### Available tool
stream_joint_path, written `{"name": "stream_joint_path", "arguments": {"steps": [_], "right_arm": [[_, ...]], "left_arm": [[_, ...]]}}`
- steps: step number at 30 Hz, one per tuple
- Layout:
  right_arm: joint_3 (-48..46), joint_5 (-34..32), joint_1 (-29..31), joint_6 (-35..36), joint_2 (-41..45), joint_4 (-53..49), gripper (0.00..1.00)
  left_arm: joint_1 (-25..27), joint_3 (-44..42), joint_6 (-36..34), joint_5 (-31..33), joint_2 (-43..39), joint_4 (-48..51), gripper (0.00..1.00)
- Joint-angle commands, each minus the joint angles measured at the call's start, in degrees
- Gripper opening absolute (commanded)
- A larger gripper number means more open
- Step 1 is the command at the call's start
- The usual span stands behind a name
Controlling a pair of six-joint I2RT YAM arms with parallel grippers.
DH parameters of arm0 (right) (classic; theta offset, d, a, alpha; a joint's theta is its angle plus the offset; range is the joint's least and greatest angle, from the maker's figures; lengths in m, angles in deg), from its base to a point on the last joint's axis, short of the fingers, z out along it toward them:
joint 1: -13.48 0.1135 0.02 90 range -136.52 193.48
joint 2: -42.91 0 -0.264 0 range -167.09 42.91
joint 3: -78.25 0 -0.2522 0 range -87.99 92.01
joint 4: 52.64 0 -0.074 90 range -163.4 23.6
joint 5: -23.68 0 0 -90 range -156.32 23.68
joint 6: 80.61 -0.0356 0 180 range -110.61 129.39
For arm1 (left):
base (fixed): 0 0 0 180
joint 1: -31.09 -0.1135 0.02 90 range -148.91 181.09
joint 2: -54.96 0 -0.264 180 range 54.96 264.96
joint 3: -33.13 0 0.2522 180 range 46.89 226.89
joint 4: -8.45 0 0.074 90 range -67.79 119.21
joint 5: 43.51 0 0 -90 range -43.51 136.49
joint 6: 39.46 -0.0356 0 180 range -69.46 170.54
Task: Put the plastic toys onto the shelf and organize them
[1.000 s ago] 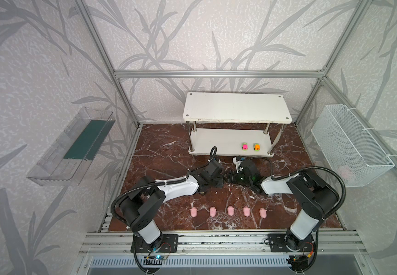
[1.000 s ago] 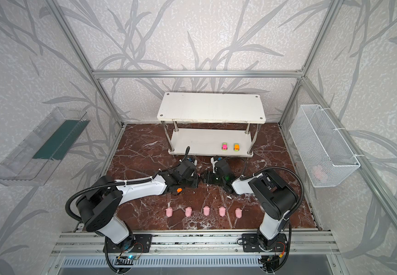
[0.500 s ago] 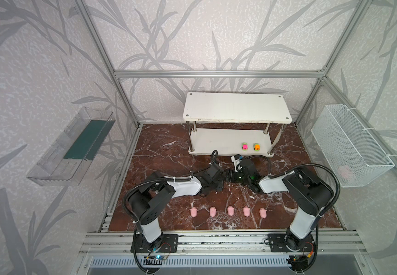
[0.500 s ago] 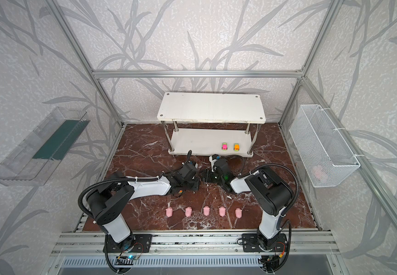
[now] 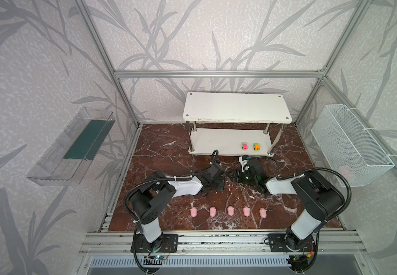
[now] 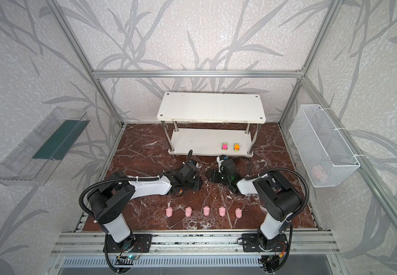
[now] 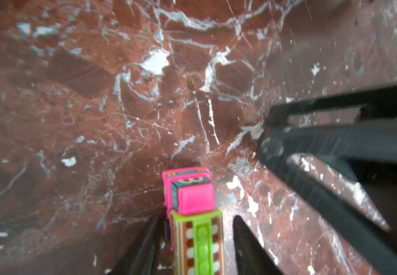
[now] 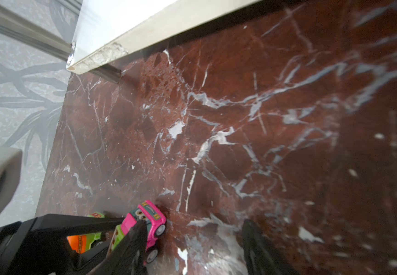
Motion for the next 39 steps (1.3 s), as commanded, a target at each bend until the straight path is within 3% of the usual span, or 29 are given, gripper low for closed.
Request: {"name": "stream_joint_path", "arguments": {"steps": [1, 14, 32, 39], "right_arm": [[-1.84, -1.05, -1.09, 0.82, 2.42, -5.46, 0.65], [-4.73, -1.62, -3.56, 1.44, 9.22, -7.94, 0.65], [-6.51, 0.67, -5.02, 0.14, 7.00, -4.07, 0.65], [-6.78, 1.42, -5.64, -0.30, 6.45, -3.07, 0.64]], "left_arm": [[0.26, 0.39, 0.17, 1.01, -0.36, 5.12, 0.51], [0.44, 4.26, 0.14, 5.19, -0.91, 8.00, 0.42], [1.40, 6.89, -1.94, 6.49, 0.92, 9.39, 0.35], [1.40, 7.93, -2.30, 6.47, 2.42, 9.85, 0.39]]}}
